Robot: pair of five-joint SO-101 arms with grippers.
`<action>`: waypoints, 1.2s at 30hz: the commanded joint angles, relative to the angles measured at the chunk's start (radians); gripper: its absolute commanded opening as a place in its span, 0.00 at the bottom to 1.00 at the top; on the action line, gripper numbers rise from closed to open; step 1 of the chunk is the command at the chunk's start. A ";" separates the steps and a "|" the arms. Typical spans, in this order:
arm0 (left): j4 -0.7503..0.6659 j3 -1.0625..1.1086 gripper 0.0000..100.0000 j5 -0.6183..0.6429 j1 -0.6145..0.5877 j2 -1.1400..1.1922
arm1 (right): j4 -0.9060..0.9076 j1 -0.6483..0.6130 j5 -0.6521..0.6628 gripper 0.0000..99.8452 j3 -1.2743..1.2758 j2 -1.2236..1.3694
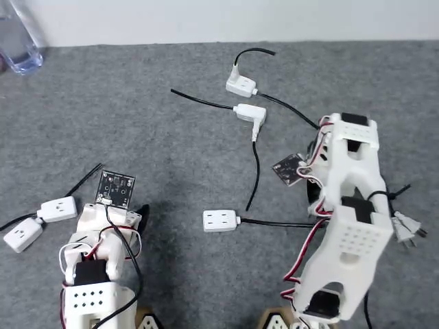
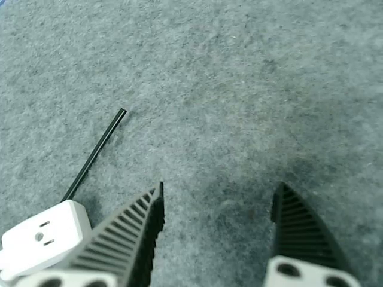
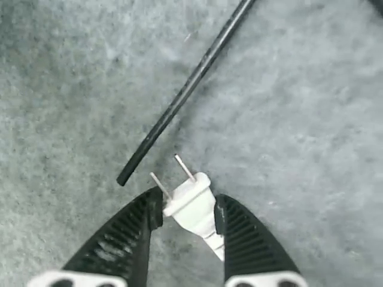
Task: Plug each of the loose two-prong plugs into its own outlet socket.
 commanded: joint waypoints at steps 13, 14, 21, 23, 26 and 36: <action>-0.023 -0.002 0.28 -0.008 0.011 -0.012 | -0.444 -0.222 -0.858 0.01 0.064 -0.076; -0.023 -0.002 0.28 -0.008 0.011 -0.012 | -0.463 -0.222 -0.899 0.01 0.077 -0.074; -0.023 -0.002 0.28 -0.009 0.011 -0.012 | -0.498 -0.234 -1.203 0.01 0.107 -0.079; -0.023 -0.002 0.28 -0.009 0.011 -0.012 | -0.470 -0.242 -1.218 0.01 0.107 -0.079; -0.023 -0.002 0.28 -0.009 0.011 -0.012 | -0.427 -0.260 -1.218 0.01 0.107 -0.084; -0.023 -0.002 0.28 -0.009 0.011 -0.012 | -0.349 -0.294 -1.100 0.23 0.101 -0.094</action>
